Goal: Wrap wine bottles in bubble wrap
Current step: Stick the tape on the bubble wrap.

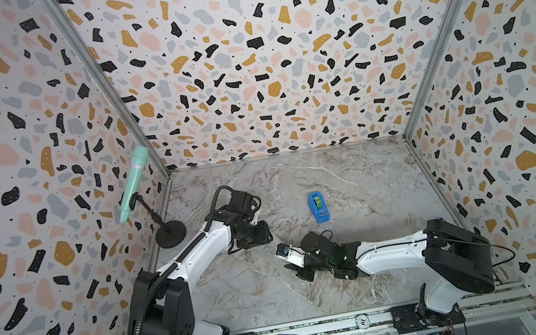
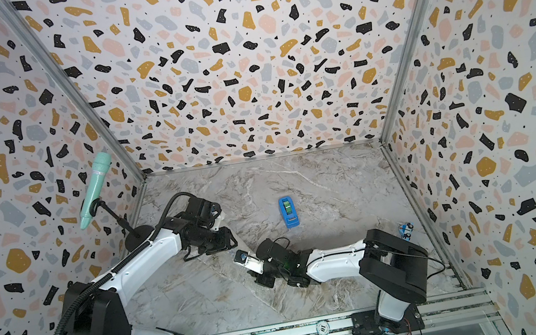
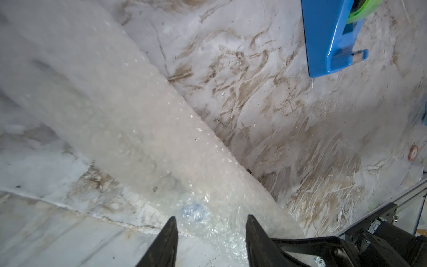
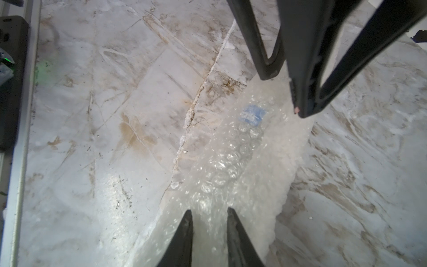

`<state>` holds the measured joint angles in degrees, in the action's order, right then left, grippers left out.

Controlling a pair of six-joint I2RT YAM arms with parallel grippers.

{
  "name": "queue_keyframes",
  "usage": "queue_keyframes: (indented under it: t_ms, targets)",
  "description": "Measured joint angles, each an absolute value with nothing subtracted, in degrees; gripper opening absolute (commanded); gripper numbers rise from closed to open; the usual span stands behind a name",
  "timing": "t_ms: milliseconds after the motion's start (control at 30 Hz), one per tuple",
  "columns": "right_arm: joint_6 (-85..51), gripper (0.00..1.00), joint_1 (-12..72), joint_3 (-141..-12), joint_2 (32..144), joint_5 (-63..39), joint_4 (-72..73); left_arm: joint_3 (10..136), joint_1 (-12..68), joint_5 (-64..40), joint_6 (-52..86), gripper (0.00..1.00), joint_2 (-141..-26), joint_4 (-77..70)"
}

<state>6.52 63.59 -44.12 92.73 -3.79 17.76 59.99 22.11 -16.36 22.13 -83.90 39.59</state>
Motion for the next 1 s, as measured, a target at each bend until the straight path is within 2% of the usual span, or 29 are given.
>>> queue_keyframes:
  t_ms: [100,300,500,633,1000]
  targets:
    - [6.5,0.26,63.6,-44.1,92.7,-3.8,17.8,60.7,21.1,-15.7,22.1,0.46,-82.5,40.6]
    - [6.5,0.26,63.6,-44.1,92.7,-3.8,17.8,61.4,20.3,-15.8,23.2,0.20,-78.0,40.3]
    - [6.5,0.26,63.6,-44.1,92.8,-3.8,17.8,58.6,24.1,-18.3,26.7,0.09,-77.5,35.1]
    - [6.6,0.25,63.6,-44.1,92.8,-3.8,17.9,55.5,25.7,-19.4,28.5,0.07,-78.4,32.1]
    - [6.7,0.24,63.6,-44.2,93.1,-4.0,18.1,49.2,25.1,-19.2,29.4,0.10,-81.7,26.3]
